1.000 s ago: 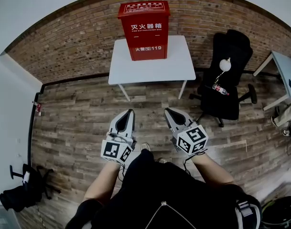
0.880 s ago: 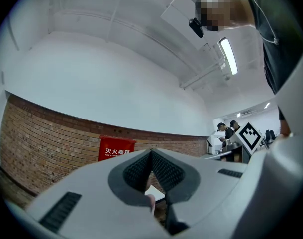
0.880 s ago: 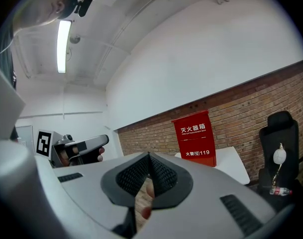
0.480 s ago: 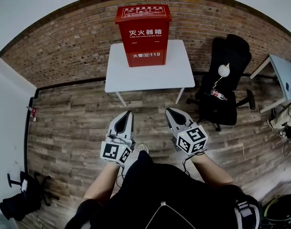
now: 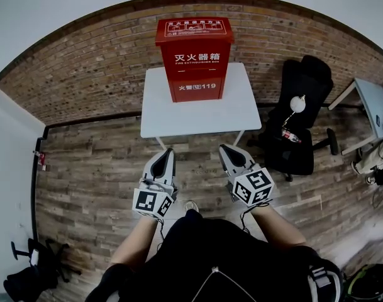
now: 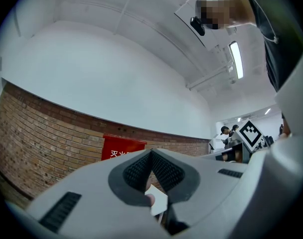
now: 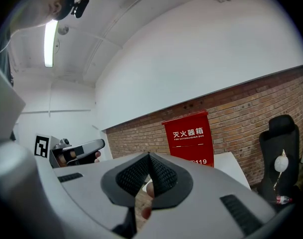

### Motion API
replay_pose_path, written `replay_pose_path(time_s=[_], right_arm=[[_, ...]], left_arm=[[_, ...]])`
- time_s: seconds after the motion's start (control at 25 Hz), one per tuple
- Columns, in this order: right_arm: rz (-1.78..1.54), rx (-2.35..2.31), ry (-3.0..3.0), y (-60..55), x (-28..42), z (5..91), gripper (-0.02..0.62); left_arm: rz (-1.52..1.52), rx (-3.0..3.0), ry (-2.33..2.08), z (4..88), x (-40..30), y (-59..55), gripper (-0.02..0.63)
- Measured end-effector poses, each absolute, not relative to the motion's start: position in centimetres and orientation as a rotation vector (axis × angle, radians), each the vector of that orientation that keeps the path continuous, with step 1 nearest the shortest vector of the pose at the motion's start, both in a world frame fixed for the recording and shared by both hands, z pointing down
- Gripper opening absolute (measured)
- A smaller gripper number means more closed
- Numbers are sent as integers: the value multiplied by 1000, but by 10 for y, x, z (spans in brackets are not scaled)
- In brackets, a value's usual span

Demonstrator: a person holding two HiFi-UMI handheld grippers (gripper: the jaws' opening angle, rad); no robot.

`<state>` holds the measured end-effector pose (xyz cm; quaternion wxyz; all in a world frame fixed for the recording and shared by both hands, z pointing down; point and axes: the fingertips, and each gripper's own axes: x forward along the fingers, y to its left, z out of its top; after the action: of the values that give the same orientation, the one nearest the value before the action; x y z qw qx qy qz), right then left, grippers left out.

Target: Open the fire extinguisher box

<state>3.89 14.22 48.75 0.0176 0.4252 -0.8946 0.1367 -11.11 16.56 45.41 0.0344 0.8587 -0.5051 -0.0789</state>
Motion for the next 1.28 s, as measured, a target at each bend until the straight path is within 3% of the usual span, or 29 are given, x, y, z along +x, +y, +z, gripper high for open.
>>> replay_pose_path(time_s=[0.6,1.28], right_arm=[[424,1485,-2708,64,-4,482,18],[356,1477,-2765,-58,17,469,18]], left_arm=[[-241,2692,-1386,464,-144,77,51],[-252,2689,-1414,463,-131,-38,51]])
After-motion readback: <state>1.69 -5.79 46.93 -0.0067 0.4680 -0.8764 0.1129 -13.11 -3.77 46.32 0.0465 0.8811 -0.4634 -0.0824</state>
